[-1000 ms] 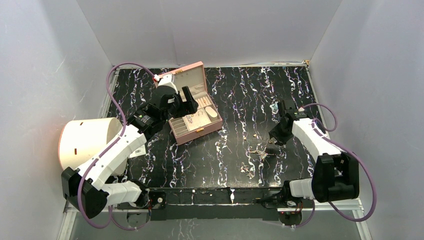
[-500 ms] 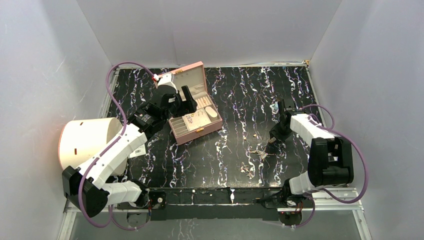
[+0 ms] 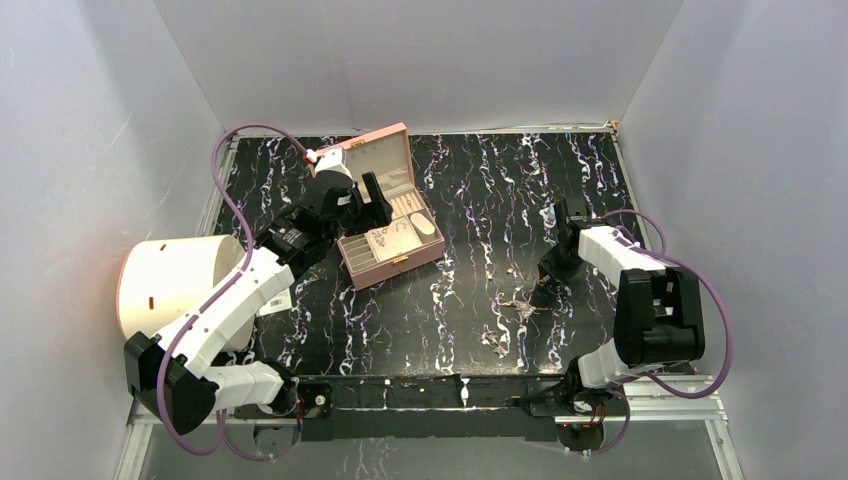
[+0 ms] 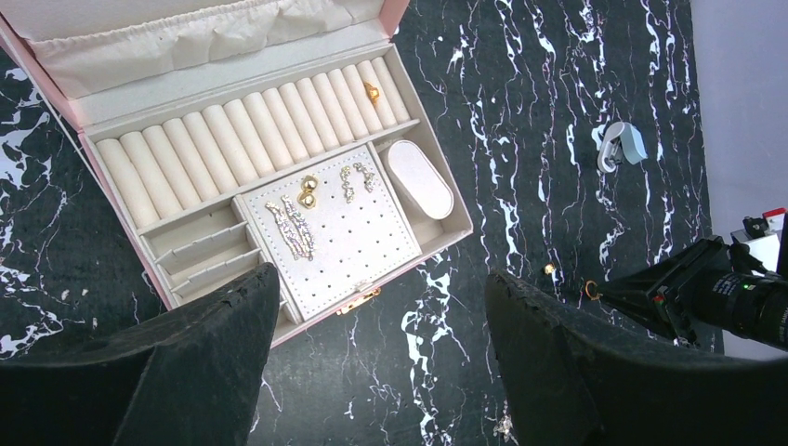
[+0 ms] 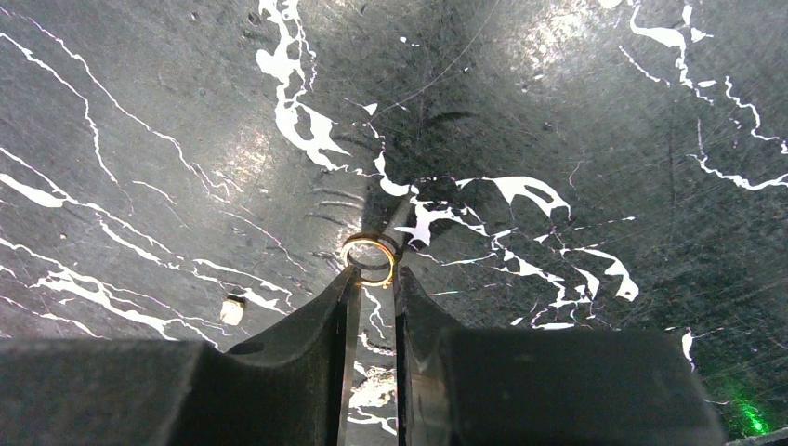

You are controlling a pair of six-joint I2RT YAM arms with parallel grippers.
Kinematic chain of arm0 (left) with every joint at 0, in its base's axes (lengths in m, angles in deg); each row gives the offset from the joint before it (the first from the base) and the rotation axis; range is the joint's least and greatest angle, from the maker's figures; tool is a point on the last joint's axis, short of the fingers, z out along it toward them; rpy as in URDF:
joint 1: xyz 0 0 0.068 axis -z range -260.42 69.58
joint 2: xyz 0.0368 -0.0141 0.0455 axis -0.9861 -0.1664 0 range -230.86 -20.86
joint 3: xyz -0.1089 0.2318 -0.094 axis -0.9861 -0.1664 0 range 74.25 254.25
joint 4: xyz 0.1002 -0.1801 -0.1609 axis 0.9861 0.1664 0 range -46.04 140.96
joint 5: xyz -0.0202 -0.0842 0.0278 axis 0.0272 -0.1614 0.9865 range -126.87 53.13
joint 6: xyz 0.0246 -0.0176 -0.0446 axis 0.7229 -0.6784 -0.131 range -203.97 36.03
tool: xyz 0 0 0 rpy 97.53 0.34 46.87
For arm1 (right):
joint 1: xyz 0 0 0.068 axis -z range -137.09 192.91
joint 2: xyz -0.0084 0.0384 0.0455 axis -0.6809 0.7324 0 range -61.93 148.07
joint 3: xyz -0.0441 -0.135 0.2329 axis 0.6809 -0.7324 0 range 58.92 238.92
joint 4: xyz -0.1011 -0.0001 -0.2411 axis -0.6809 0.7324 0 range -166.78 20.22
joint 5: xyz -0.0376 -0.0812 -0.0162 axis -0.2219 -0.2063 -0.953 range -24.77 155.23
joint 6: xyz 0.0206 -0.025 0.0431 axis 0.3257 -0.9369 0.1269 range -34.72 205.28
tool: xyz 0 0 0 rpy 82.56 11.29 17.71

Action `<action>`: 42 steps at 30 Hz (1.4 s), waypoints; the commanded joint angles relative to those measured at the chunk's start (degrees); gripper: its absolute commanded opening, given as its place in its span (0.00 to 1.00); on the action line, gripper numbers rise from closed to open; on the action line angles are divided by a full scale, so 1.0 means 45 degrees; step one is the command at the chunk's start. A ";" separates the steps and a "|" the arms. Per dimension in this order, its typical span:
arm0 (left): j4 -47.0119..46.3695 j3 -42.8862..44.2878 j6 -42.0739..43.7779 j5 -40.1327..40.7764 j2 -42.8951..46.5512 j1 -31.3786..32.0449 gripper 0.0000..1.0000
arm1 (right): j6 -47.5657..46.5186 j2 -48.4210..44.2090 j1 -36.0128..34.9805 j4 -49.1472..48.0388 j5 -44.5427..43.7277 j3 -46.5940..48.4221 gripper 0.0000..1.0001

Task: Organize the mixed jewelry
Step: Pick up the jewelry from the center of the board.

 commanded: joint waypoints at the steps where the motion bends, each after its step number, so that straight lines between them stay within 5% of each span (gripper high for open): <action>1: 0.0064 0.0358 0.0063 0.0346 0.0148 -0.0065 0.78 | 0.0048 0.0027 0.0083 -0.0214 -0.0066 -0.0161 0.26; 19: 0.0094 0.0214 -0.0042 0.0259 0.0245 -0.0065 0.78 | 0.0025 -0.0105 0.0083 -0.0125 -0.0124 -0.0516 0.23; 32: -0.0158 0.0089 -0.0079 -0.0511 0.0172 -0.0065 0.77 | -0.1152 -0.0695 -0.0085 -0.1219 0.1070 -0.0418 0.05; 42: -0.1733 -0.0519 -0.0464 -0.2753 -0.0338 -0.0065 0.70 | -0.2090 -0.1301 -0.2851 -0.3071 0.2922 0.1094 0.03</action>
